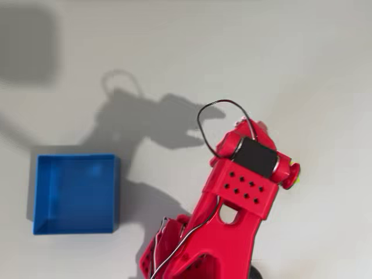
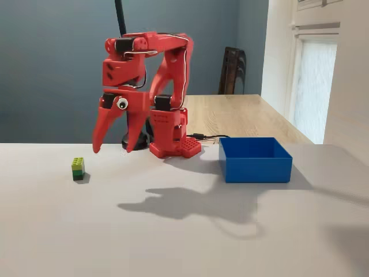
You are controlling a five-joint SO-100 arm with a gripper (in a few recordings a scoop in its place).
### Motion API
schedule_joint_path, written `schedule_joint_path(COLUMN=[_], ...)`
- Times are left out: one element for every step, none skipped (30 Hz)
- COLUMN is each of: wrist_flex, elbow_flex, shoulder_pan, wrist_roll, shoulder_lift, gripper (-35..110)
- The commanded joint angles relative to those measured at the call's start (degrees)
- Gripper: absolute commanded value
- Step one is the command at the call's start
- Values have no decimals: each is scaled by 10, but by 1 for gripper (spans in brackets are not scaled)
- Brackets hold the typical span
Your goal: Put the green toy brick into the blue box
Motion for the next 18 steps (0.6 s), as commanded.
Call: schedule_joint_path(wrist_flex=[11,11,11,11,11,11,11,11,11,11,11,11,11,11,11,11,10,10], elbow_flex=[-53,-60,-67,-74,-80,-86,-91,-95,-97,-98,-100,-101,-103,-104,-105,-107,-109,-111], shoulder_pan=[50,62,73,84,96,108,120,131,142,153,164,176,186,197,207,215,224,233], wrist_roll=[22,25,25,26,26,26,25,24,19,15,11,4,-2,-7,-13,-19,-24,-28], shoulder_lift=[-27,-36,-45,-54,-61,-68,-76,-83,-89,-96,-102,-107,-112,-117,-121,-125,-129,-132], gripper=[34,34,34,33,33,33,33,33,33,33,32,32,32,31,31,31,31,31])
